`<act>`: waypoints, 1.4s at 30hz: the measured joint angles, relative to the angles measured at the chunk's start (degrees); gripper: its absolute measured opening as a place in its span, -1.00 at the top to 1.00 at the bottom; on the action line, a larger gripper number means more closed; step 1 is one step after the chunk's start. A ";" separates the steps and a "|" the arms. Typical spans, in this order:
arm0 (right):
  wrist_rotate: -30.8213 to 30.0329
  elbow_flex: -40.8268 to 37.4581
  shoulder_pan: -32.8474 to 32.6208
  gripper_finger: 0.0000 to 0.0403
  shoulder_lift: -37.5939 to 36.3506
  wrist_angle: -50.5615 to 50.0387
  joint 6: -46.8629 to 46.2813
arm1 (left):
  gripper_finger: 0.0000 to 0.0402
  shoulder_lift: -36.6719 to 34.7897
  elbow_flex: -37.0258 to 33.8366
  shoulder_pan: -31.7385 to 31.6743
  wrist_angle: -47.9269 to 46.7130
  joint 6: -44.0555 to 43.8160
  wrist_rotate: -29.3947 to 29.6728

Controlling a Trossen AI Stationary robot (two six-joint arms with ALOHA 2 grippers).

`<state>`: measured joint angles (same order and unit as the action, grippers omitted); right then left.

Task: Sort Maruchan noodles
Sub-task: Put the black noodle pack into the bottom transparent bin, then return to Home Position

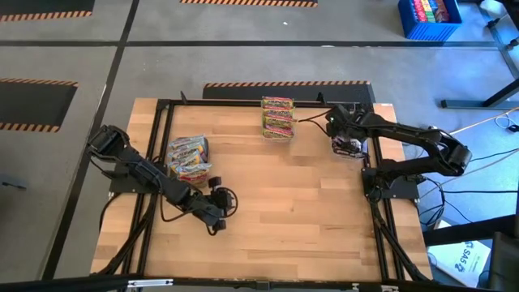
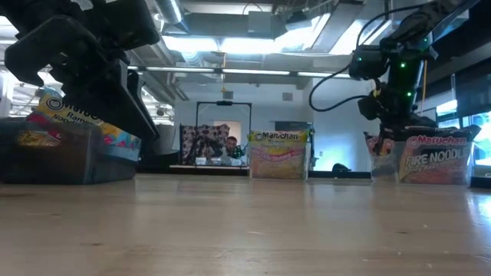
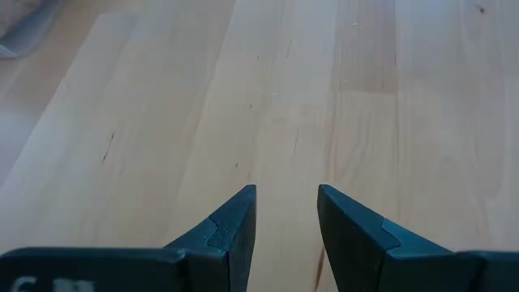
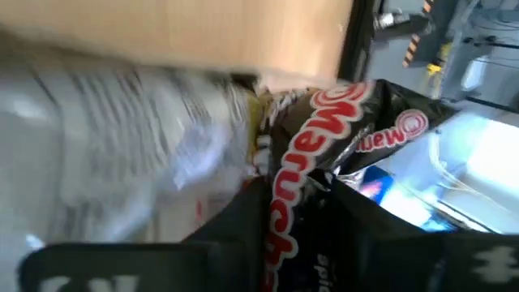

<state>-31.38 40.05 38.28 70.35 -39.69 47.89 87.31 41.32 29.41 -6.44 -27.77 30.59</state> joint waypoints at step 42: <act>29.59 -3.21 -45.37 0.73 -21.52 22.72 -53.66 | 0.97 -19.81 -5.35 0.72 12.87 12.84 -3.22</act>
<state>-1.79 36.84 -7.09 48.83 -16.97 -5.77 67.50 35.98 30.13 6.43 -14.93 27.37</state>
